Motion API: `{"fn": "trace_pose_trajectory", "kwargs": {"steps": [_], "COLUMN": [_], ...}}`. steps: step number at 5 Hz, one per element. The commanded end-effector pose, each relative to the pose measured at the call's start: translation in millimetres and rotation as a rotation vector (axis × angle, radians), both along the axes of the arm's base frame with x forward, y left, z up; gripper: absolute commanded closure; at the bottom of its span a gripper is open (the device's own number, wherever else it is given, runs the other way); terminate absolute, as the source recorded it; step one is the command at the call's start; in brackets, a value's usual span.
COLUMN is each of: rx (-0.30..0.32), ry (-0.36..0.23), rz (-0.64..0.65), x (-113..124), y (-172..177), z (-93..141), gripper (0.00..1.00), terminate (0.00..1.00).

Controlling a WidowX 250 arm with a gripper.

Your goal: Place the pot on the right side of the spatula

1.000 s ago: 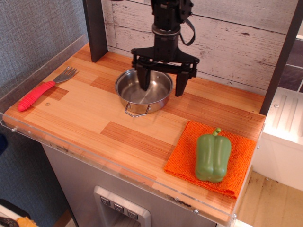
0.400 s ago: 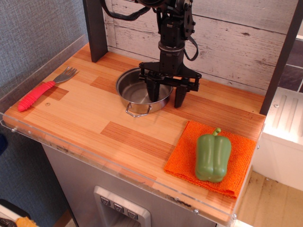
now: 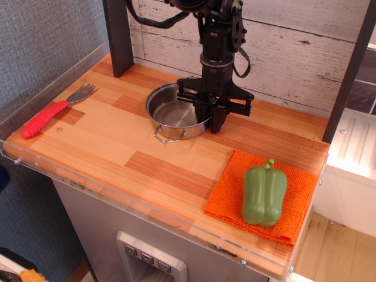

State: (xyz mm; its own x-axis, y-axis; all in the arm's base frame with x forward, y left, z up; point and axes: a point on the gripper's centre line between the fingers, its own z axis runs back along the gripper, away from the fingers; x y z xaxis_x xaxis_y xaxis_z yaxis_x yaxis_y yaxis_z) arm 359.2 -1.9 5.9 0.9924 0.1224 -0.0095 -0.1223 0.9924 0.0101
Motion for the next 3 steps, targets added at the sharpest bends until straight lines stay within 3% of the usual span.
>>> {"fn": "trace_pose_trajectory", "kwargs": {"steps": [1,2,3], "rx": [-0.03,-0.022,0.0], "ry": [-0.186,-0.234,-0.181], "rz": [0.075,0.114,0.163], "x": [-10,-39,-74], "y": [7,21,46], "z": [80,110,97], "gripper": [1.0,1.0,1.0], "terminate": [0.0,0.0,0.0]}}
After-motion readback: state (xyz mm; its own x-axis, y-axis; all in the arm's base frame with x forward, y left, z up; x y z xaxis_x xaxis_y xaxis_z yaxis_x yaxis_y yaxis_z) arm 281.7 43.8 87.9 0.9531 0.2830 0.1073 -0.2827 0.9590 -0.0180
